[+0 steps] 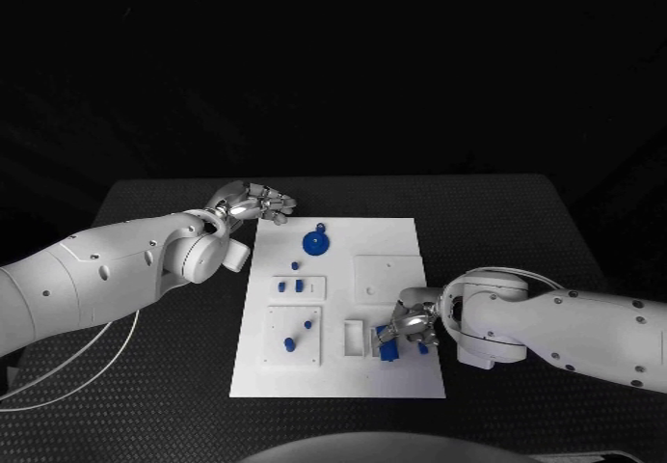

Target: Assemble the parts on the task board

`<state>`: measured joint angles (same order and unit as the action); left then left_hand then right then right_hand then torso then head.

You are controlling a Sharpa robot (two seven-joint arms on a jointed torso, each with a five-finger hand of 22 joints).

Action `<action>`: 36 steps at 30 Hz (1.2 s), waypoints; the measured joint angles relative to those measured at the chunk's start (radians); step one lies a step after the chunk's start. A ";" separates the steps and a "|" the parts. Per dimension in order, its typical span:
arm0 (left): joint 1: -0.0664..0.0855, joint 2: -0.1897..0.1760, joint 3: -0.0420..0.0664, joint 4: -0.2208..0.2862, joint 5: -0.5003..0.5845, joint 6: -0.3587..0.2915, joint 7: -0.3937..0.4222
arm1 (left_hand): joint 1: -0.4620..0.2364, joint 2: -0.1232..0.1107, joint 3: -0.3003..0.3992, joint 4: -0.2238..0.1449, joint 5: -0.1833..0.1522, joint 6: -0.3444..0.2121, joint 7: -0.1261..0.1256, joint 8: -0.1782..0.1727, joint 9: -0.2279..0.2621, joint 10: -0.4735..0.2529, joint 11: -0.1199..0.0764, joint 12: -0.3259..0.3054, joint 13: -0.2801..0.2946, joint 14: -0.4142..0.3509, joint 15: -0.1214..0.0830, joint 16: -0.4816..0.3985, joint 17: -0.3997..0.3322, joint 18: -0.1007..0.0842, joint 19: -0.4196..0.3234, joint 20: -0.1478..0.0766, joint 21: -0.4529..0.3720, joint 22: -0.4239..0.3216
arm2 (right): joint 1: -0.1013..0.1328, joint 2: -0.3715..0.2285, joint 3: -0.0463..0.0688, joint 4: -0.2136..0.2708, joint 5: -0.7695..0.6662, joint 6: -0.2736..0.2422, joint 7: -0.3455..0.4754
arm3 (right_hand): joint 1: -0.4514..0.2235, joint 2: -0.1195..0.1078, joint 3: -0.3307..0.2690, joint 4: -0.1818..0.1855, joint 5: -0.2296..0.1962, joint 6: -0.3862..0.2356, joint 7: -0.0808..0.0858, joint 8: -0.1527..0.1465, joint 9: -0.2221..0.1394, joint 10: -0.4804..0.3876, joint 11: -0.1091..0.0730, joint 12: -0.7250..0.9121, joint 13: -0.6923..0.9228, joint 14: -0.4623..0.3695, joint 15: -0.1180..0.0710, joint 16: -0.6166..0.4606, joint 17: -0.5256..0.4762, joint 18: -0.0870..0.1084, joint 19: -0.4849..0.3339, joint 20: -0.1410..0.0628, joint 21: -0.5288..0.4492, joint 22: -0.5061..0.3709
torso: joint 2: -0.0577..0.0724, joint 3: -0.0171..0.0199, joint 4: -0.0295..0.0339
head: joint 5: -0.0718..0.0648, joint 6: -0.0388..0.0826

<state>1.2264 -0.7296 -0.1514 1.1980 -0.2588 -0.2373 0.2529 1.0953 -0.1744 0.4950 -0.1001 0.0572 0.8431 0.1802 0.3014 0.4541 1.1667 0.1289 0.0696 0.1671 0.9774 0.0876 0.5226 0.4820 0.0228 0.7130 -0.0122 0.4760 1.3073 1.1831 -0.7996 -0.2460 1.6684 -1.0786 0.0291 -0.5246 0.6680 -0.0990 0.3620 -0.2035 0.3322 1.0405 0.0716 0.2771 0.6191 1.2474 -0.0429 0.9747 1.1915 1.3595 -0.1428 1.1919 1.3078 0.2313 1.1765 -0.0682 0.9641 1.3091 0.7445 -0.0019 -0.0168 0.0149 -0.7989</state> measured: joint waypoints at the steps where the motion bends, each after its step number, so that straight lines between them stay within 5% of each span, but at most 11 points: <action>1: 0.000 0.000 0.000 0.001 0.000 0.000 0.000 | 0.000 0.000 0.000 0.000 0.000 0.000 0.000 0.000 0.000 0.000 0.000 0.000 0.000 0.000 0.000 0.000 0.001 0.000 0.000 0.000 0.000 0.000 | 0.000 0.000 0.000 -0.001 0.001 -0.001 0.000 | 0.005 -0.001 0.002 -0.010 0.000 0.000 0.000 -0.002 0.000 0.000 0.000 0.000 0.000 0.000 0.000 0.004 0.000 0.000 0.000 0.000 0.003 0.000 | 0.000 -0.0001 -0.0001 | 0.000 0.000; 6: 0.000 0.000 0.000 0.002 0.000 0.000 -0.001 | 0.000 0.000 0.000 0.000 0.000 0.000 0.000 0.000 -0.001 0.000 0.000 0.000 0.000 0.000 0.000 -0.004 0.000 0.000 0.000 0.000 0.000 0.001 | -0.001 0.000 0.000 -0.002 0.004 -0.004 0.000 | 0.049 0.023 0.032 -0.041 -0.029 0.000 0.000 -0.005 0.002 0.000 0.000 0.000 -0.002 0.000 0.000 0.005 0.000 0.000 0.000 0.000 0.006 0.000 | 0.000 -0.0002 -0.0002 | -0.002 0.000; 8: 0.000 -0.001 0.000 0.002 0.000 0.000 -0.001 | 0.000 0.000 0.000 0.000 0.000 0.000 0.000 0.000 -0.001 0.000 0.000 0.000 0.000 0.000 0.000 -0.004 0.001 0.000 0.000 0.000 0.000 0.001 | -0.001 -0.001 0.000 0.000 0.005 -0.007 0.001 | 0.076 0.010 0.081 -0.031 -0.086 0.000 0.000 -0.010 0.002 0.004 0.004 0.000 -0.005 0.004 0.004 0.010 0.000 0.000 0.004 0.004 0.006 0.000 | 0.000 -0.0002 -0.0003 | -0.001 0.000; 9: 0.000 -0.001 0.000 0.002 0.000 0.000 -0.001 | 0.000 0.000 0.000 0.000 0.000 0.000 0.000 0.000 -0.001 0.000 0.000 0.000 0.000 0.000 0.000 -0.004 0.001 0.000 0.000 0.000 0.000 0.001 | -0.001 -0.002 0.000 0.001 0.006 -0.008 0.001 | 0.122 -0.049 0.203 0.037 -0.193 0.002 0.002 -0.016 0.002 0.008 0.008 0.000 -0.008 0.005 0.005 0.011 -0.003 0.000 0.009 0.008 0.006 -0.002 | 0.000 -0.0002 -0.0006 | 0.000 0.001; 10: 0.000 -0.001 0.000 0.002 0.000 0.000 -0.001 | 0.000 0.000 0.000 0.000 0.000 0.000 0.000 0.000 -0.001 0.000 0.000 0.000 -0.001 0.000 0.000 -0.004 0.001 0.000 0.000 0.000 0.000 0.001 | -0.001 -0.003 0.001 0.002 0.007 -0.010 0.002 | 0.154 -0.081 0.279 0.072 -0.242 0.005 0.004 -0.019 0.001 0.009 0.009 0.000 -0.010 0.007 0.008 0.012 -0.004 0.000 0.012 0.011 0.006 -0.003 | 0.000 -0.0002 -0.0007 | 0.001 0.001; 12: 0.000 -0.001 0.000 0.002 0.000 0.000 -0.002 | 0.000 0.000 0.000 0.000 0.000 0.000 0.000 0.000 -0.001 0.000 0.000 0.000 -0.001 0.000 0.000 -0.004 0.001 0.000 0.000 0.000 0.000 0.001 | -0.001 -0.008 0.001 0.006 0.009 -0.013 0.004 | 0.180 -0.114 0.381 0.117 -0.276 0.012 0.004 -0.014 0.005 0.009 0.009 0.004 -0.011 0.007 0.008 0.023 -0.005 0.000 0.021 0.013 0.015 -0.003 | 0.000 -0.0002 -0.0007 | 0.002 0.002; 20: 0.000 -0.003 0.000 -0.003 0.000 0.000 -0.003 | 0.000 0.000 0.003 0.003 0.000 -0.004 0.004 0.000 -0.001 0.000 0.000 0.000 -0.001 0.000 0.000 -0.004 0.002 0.000 0.000 0.000 0.000 0.001 | 0.005 -0.047 -0.003 0.030 0.034 -0.031 0.004 | 0.180 -0.114 0.403 0.139 -0.279 0.022 -0.003 -0.013 0.005 0.012 0.006 0.005 -0.011 0.012 0.006 0.034 -0.003 -0.007 0.023 0.014 0.022 -0.001 | 0.000 0.0003 -0.0014 | 0.008 0.003; 29: 0.000 -0.004 0.000 -0.010 0.000 0.000 -0.005 | 0.000 0.000 0.003 0.003 0.000 -0.004 0.004 0.000 -0.001 0.000 0.000 0.000 -0.001 0.000 0.000 -0.004 0.003 0.000 -0.004 0.004 0.000 0.000 | 0.074 -0.067 -0.001 0.062 0.116 -0.048 -0.005 | 0.161 -0.095 0.403 0.139 -0.282 0.031 -0.012 -0.013 0.005 0.018 0.000 0.019 -0.003 0.012 0.006 0.019 -0.024 -0.007 0.018 0.018 0.027 -0.001 | 0.000 -0.0002 -0.0026 | 0.009 0.008; 36: 0.000 -0.002 0.000 -0.011 0.000 0.000 -0.006 | 0.000 0.000 0.003 0.003 0.000 -0.004 0.004 0.000 -0.001 0.000 0.000 0.000 -0.001 0.000 0.000 -0.004 0.004 0.000 -0.004 0.004 0.000 0.000 | 0.089 -0.040 -0.002 0.057 0.179 -0.058 -0.017 | 0.158 -0.092 0.403 0.138 -0.283 0.031 -0.012 -0.013 0.005 0.018 0.000 0.023 -0.001 0.010 0.004 0.019 -0.029 -0.007 0.018 0.018 0.027 -0.001 | 0.000 -0.0014 -0.0015 | 0.011 0.011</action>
<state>1.2265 -0.7321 -0.1517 1.1866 -0.2587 -0.2376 0.2470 1.0954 -0.1744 0.4978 -0.0974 0.0572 0.8396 0.1838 0.3014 0.4535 1.1667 0.1289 0.0696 0.1663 0.9774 0.0876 0.5188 0.4864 0.0228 0.7094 -0.0087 0.4760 1.3077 1.2716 -0.8395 -0.2477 1.7256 -0.8999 -0.0288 -0.5418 0.8256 -0.1909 0.7648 -0.0650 0.0493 1.0713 0.0594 0.2646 0.6242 1.2654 -0.0429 0.9981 1.1908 1.3695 -0.1389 1.2113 1.2793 0.2244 1.1947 -0.0499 0.9910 1.3080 0.7445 -0.0034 -0.0183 0.0256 -0.7875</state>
